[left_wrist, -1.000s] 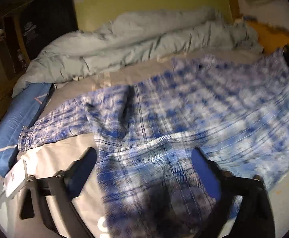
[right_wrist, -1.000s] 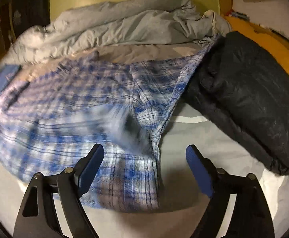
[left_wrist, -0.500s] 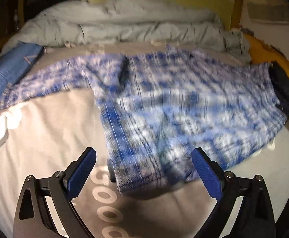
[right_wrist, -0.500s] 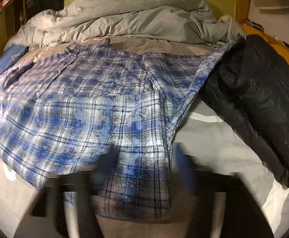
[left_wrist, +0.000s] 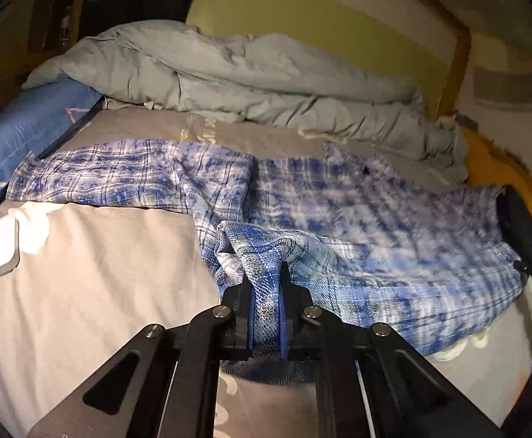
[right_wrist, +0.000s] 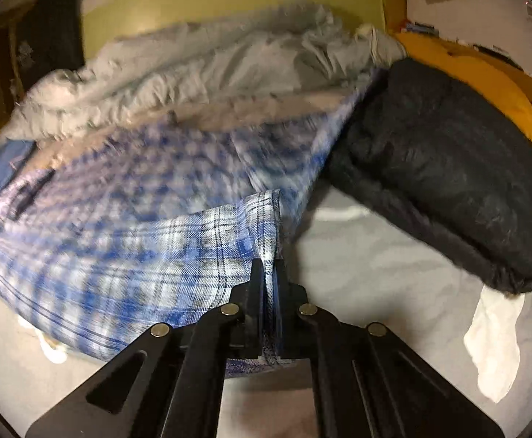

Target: Fold large clothes

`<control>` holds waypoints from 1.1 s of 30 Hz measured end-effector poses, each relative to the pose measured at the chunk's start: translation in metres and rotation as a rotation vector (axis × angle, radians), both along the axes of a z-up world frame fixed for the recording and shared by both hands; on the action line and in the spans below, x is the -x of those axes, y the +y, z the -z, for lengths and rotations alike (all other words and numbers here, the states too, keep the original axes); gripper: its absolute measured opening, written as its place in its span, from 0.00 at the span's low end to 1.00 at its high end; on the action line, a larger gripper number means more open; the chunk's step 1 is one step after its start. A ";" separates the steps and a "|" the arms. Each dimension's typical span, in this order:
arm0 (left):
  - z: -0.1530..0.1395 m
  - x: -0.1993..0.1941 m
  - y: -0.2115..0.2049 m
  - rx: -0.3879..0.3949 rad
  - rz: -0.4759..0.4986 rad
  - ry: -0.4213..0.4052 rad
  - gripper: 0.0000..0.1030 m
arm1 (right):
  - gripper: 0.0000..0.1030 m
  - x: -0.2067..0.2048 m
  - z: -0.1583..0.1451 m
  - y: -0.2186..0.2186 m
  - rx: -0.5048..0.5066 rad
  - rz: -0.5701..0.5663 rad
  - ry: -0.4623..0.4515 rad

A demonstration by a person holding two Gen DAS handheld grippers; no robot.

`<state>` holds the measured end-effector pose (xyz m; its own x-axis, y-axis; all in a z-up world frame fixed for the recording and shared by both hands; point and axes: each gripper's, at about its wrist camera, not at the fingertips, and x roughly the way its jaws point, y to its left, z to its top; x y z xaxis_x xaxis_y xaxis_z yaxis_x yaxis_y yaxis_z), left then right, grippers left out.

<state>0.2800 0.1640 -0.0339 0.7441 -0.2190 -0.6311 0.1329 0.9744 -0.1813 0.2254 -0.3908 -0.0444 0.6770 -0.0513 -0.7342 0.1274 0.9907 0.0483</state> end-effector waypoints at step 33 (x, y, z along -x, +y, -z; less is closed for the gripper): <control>0.037 0.041 0.012 0.117 -0.108 0.117 0.11 | 0.10 0.001 0.029 0.013 -0.026 -0.062 0.026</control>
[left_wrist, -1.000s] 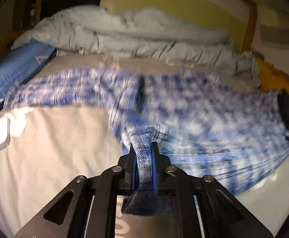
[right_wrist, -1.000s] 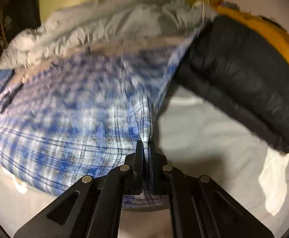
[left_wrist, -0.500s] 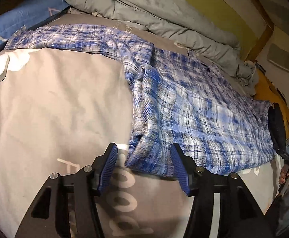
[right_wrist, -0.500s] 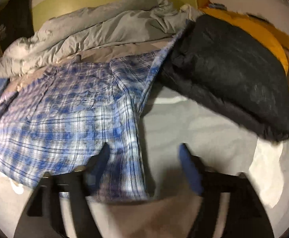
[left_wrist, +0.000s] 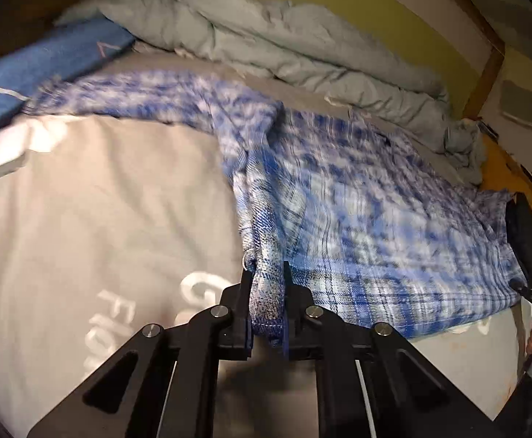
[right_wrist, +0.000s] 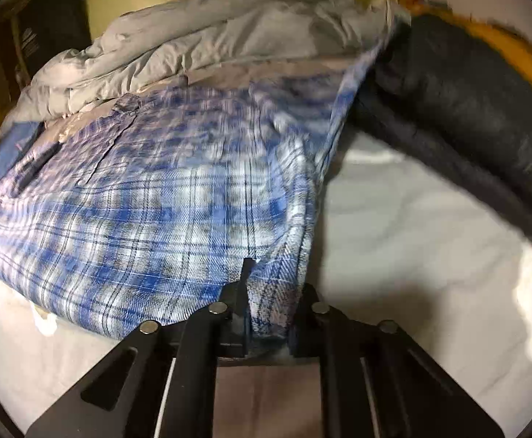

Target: Fold large clothes

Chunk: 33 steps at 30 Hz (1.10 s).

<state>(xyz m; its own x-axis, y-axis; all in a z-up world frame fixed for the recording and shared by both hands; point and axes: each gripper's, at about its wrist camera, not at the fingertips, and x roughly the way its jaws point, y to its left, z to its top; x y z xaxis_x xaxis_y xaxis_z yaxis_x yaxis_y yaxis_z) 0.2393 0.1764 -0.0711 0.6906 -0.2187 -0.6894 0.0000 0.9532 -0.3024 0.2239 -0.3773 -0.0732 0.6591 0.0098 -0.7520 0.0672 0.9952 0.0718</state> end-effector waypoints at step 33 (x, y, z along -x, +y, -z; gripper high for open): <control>-0.042 0.101 -0.027 -0.286 -0.072 -0.313 0.84 | 0.99 0.074 -0.054 -0.005 0.130 0.122 -0.273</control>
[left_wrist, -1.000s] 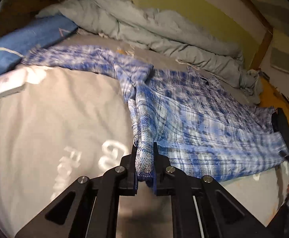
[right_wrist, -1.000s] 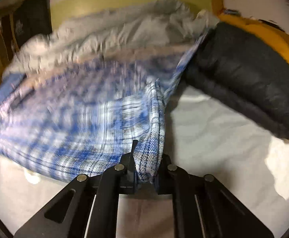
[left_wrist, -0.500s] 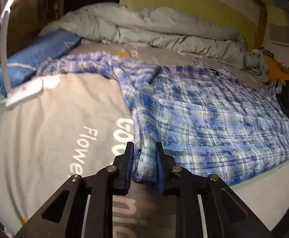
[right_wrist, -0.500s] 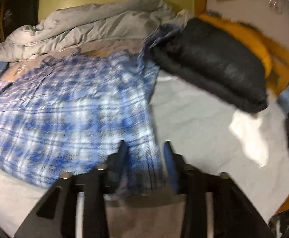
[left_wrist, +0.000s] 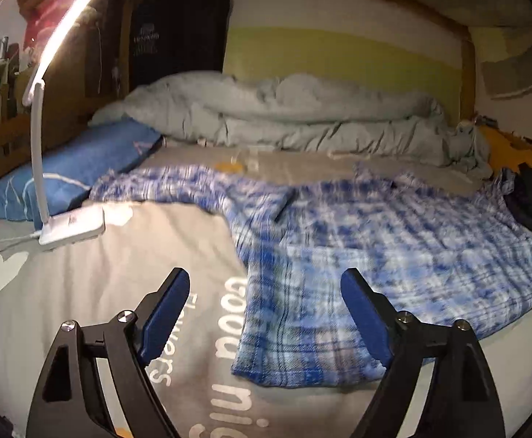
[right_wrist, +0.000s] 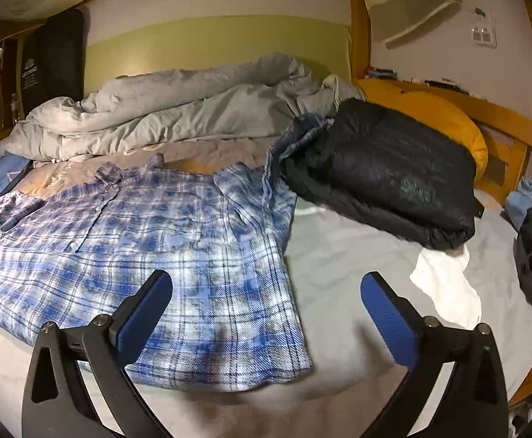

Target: Fold large clothes

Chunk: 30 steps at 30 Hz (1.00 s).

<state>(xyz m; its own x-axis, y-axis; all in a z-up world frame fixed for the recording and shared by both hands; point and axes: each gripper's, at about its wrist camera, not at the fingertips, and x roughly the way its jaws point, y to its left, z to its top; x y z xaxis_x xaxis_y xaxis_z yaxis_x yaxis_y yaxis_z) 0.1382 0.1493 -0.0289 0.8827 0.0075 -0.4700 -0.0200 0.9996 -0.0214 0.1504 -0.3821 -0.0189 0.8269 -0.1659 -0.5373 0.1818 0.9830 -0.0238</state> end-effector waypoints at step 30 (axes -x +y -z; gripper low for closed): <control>-0.120 -0.067 -0.171 -0.006 0.170 -0.286 1.00 | 0.99 -0.062 -0.083 -0.037 -0.188 -0.013 -0.067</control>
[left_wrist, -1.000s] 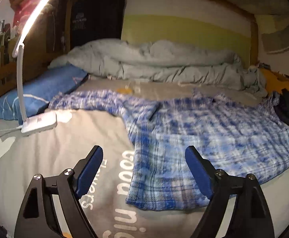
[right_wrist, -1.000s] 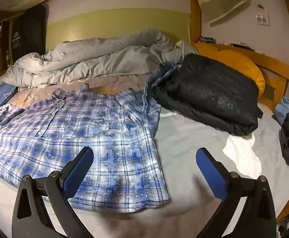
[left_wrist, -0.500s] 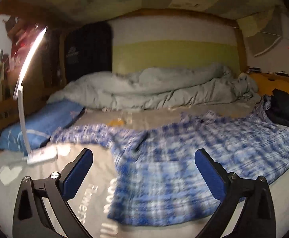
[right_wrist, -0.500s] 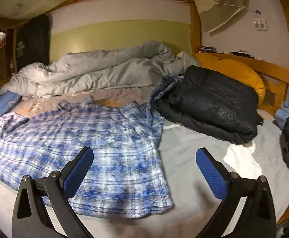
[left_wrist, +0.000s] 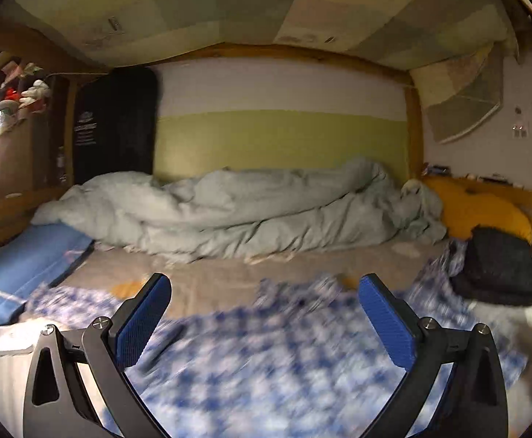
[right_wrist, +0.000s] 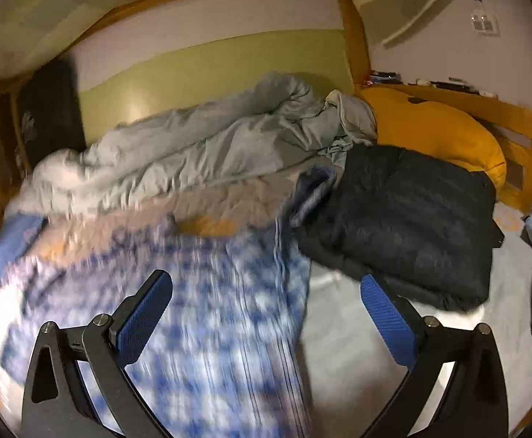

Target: Fold large clothes

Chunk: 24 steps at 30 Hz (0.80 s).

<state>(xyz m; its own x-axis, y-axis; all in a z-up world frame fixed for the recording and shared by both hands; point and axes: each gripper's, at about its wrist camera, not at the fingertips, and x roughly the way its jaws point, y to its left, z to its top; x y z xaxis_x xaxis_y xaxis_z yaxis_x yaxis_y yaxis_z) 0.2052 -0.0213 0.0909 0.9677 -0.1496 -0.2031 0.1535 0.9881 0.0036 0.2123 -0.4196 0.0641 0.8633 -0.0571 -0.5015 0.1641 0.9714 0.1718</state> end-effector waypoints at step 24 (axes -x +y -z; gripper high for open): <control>0.141 -0.147 -0.057 -0.099 0.000 0.214 1.00 | 0.02 -0.263 0.077 -0.084 0.003 0.190 0.277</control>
